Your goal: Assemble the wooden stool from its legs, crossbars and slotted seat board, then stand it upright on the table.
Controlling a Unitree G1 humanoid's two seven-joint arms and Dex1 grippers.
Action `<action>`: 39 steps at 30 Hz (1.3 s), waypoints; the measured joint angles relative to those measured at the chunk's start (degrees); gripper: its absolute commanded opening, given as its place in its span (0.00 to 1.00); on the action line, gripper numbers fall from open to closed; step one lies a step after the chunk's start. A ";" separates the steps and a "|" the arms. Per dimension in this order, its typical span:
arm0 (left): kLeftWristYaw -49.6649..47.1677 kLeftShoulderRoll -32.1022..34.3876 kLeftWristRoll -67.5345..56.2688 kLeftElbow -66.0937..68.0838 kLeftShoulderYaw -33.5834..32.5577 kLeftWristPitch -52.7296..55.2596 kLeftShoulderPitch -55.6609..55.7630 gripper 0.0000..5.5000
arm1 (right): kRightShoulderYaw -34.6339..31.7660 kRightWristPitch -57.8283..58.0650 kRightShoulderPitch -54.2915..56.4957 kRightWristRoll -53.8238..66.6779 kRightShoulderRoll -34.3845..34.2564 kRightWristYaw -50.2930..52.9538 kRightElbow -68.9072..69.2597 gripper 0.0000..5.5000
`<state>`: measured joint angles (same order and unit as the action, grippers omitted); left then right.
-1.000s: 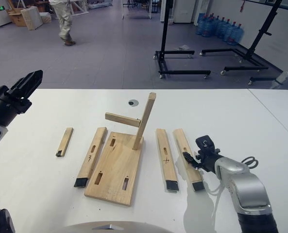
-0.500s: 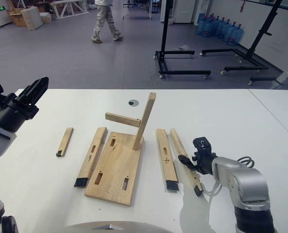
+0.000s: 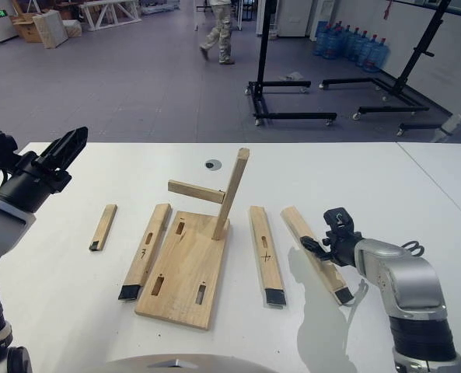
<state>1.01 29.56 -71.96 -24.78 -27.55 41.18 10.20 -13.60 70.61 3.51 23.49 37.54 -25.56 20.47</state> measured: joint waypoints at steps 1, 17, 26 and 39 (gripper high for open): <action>-0.01 0.00 0.00 -0.13 -0.02 -0.01 -0.48 0.55 | -0.06 0.81 0.09 0.69 0.70 -0.84 1.29 0.72; -0.53 -0.06 0.00 -1.16 0.33 -0.32 -1.35 0.55 | 5.95 -6.30 -8.59 -2.81 3.15 -0.87 1.09 0.72; -0.45 -0.42 0.06 -1.25 0.76 -0.56 -1.61 0.55 | 6.24 -10.73 -10.80 -3.26 5.03 -2.41 -0.24 0.47; 0.18 -0.32 0.75 0.22 0.83 -0.71 -1.13 0.55 | 6.68 -11.34 -9.01 -2.07 6.82 -5.87 -1.94 0.37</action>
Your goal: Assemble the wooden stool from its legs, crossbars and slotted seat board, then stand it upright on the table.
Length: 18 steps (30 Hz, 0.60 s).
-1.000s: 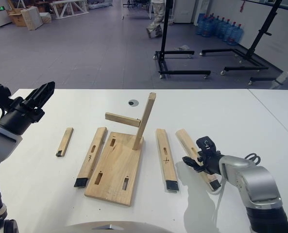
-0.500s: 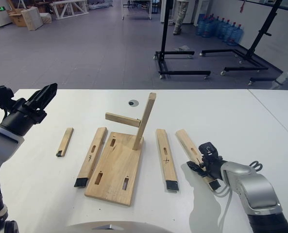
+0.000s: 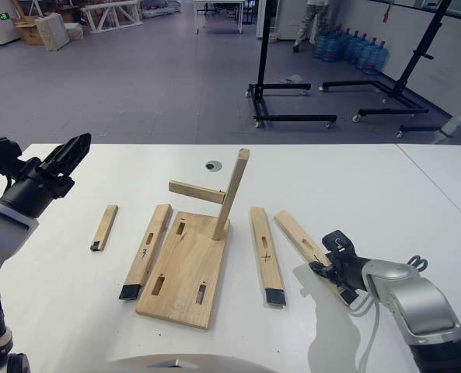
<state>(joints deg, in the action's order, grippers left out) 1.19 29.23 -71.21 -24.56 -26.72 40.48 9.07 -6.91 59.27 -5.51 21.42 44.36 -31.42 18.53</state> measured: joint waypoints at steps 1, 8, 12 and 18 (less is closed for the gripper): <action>0.08 0.08 0.02 0.36 0.00 0.00 0.56 0.55 | -1.08 0.06 1.80 0.99 -1.28 0.15 -0.74 0.37; 4.68 3.98 -4.21 2.75 0.10 1.75 8.07 0.55 | -20.11 -3.72 34.03 16.02 -10.25 6.35 -7.46 0.37; 9.81 5.18 -9.11 2.89 3.62 4.09 14.65 0.55 | -26.94 2.26 48.53 37.38 -11.99 6.90 -8.10 0.37; 14.35 5.44 -14.20 2.30 8.91 6.61 22.50 0.58 | -15.28 7.82 51.59 53.13 -16.40 8.98 1.46 0.37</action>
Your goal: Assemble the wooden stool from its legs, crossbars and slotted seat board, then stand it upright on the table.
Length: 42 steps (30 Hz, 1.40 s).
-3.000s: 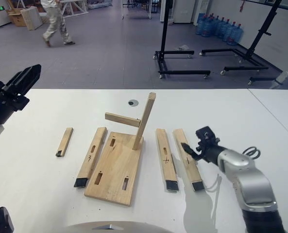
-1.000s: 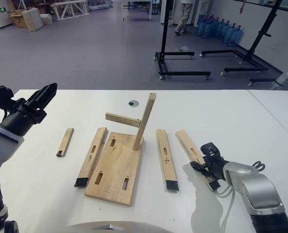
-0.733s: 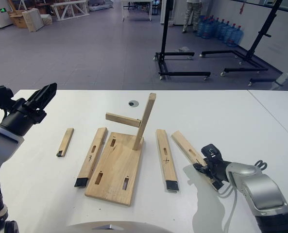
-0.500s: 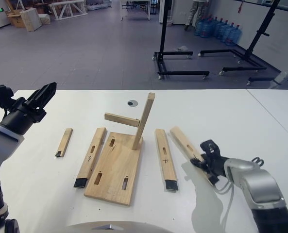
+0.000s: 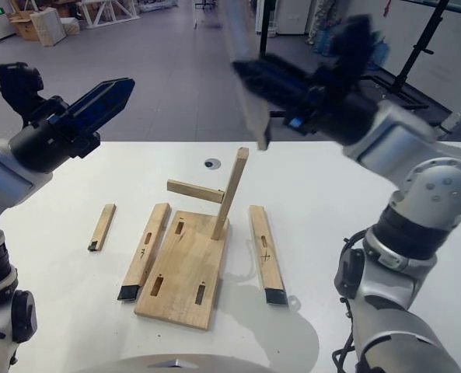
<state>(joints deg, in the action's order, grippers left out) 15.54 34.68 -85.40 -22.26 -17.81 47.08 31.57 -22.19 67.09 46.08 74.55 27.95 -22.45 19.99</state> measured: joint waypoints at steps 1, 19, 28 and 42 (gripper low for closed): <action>-0.02 0.15 -1.27 0.06 -0.19 0.12 0.06 0.60 | 0.82 -0.26 -0.64 -0.02 -0.13 0.25 0.29 0.37; -4.24 1.67 -20.84 11.69 5.50 5.97 3.78 0.87 | 9.75 -3.11 -8.43 5.43 -1.46 -2.51 -1.18 0.37; -2.41 1.87 -26.54 13.14 7.58 8.30 8.72 0.87 | 13.39 -4.55 -8.29 7.19 -3.20 -2.75 -1.91 0.37; 1.30 1.43 -21.40 13.91 9.45 10.17 10.57 0.87 | 15.85 -4.89 -8.35 11.11 -2.99 -1.64 -1.10 0.37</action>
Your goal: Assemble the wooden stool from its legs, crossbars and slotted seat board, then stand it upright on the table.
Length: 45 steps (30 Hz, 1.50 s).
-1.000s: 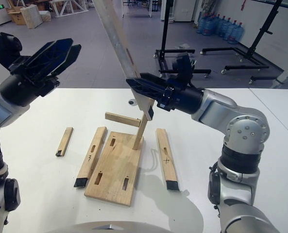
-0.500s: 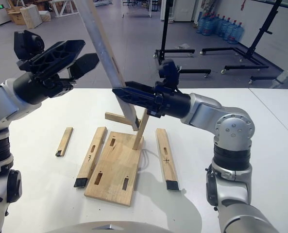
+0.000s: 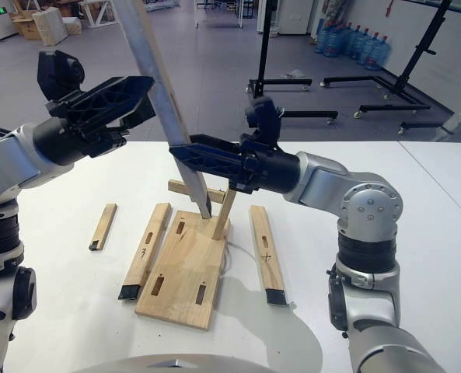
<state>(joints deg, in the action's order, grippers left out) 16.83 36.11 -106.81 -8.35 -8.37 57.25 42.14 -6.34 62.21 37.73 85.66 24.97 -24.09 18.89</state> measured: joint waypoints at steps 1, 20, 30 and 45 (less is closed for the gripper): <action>0.08 -0.21 -0.20 0.20 0.46 0.31 0.79 0.87 | 0.27 0.00 -0.08 0.15 -0.06 0.01 0.15 0.37; 0.14 -0.33 -2.16 5.21 1.03 3.18 3.72 0.82 | 3.00 -1.53 -1.15 0.34 -0.83 1.15 1.53 0.37; 0.42 -0.32 -1.57 4.81 1.03 3.51 3.46 0.51 | 3.67 -2.34 -1.17 0.35 -1.01 2.38 1.68 0.37; -1.16 -1.61 -0.01 4.21 0.49 2.96 3.00 0.37 | 5.08 -3.16 -2.60 -0.20 -0.41 1.17 2.63 0.53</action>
<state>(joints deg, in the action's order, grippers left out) 15.67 34.49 -106.82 -4.13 -7.88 60.22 45.14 -1.26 59.05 35.13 85.46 24.56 -22.92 21.52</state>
